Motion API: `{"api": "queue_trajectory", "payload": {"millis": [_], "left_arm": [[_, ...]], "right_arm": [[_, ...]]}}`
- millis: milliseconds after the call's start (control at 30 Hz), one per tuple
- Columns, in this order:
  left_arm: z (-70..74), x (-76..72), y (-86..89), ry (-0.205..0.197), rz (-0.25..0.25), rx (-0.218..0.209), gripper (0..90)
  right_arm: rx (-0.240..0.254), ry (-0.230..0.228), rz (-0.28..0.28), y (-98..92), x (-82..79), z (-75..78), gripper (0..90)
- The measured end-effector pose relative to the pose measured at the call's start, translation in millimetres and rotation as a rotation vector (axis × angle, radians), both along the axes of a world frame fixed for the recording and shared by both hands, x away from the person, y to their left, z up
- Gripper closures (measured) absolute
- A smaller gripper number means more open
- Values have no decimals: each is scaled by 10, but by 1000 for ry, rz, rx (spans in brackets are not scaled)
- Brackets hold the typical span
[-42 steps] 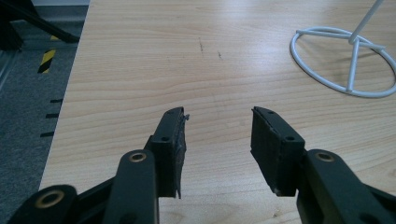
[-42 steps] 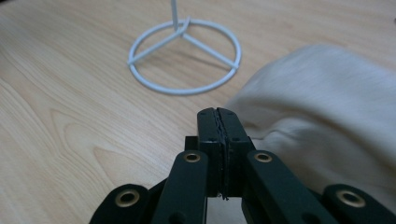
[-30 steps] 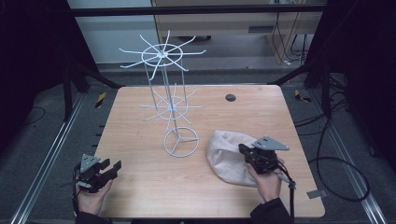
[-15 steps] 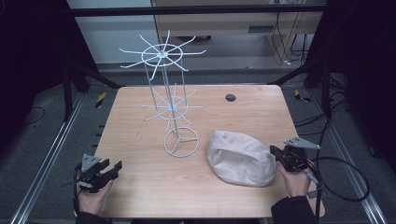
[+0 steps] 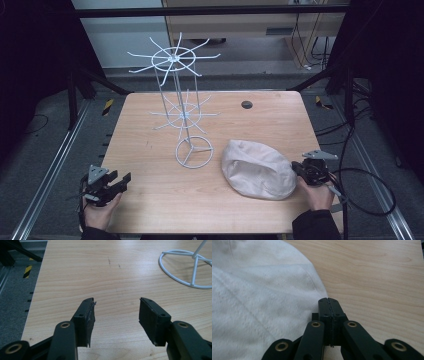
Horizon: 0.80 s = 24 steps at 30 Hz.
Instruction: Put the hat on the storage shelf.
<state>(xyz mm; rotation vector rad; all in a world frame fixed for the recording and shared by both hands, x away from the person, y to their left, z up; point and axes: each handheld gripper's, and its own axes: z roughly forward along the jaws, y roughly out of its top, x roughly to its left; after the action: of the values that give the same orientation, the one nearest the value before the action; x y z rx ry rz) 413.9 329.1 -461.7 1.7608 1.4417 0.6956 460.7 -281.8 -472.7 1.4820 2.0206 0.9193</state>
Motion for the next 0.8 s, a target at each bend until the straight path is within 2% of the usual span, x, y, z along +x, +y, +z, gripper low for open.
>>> {"api": "queue_trajectory", "payload": {"millis": [267, 500, 667, 800], "left_arm": [[5, -5, 13, -3, 4, -1, 459], [6, -4, 9, -1, 2, 1, 458], [8, -4, 9, -1, 2, 1, 457], [5, -1, 7, 0, 0, 4, 455]], "right_arm": [[-29, 5, 33, 65, -165, 3, 900], [-27, 6, 70, 109, -326, 0, 900], [-7, 12, 87, 150, -424, 10, 900], [-19, 3, 126, 199, -537, 14, 900]]}}
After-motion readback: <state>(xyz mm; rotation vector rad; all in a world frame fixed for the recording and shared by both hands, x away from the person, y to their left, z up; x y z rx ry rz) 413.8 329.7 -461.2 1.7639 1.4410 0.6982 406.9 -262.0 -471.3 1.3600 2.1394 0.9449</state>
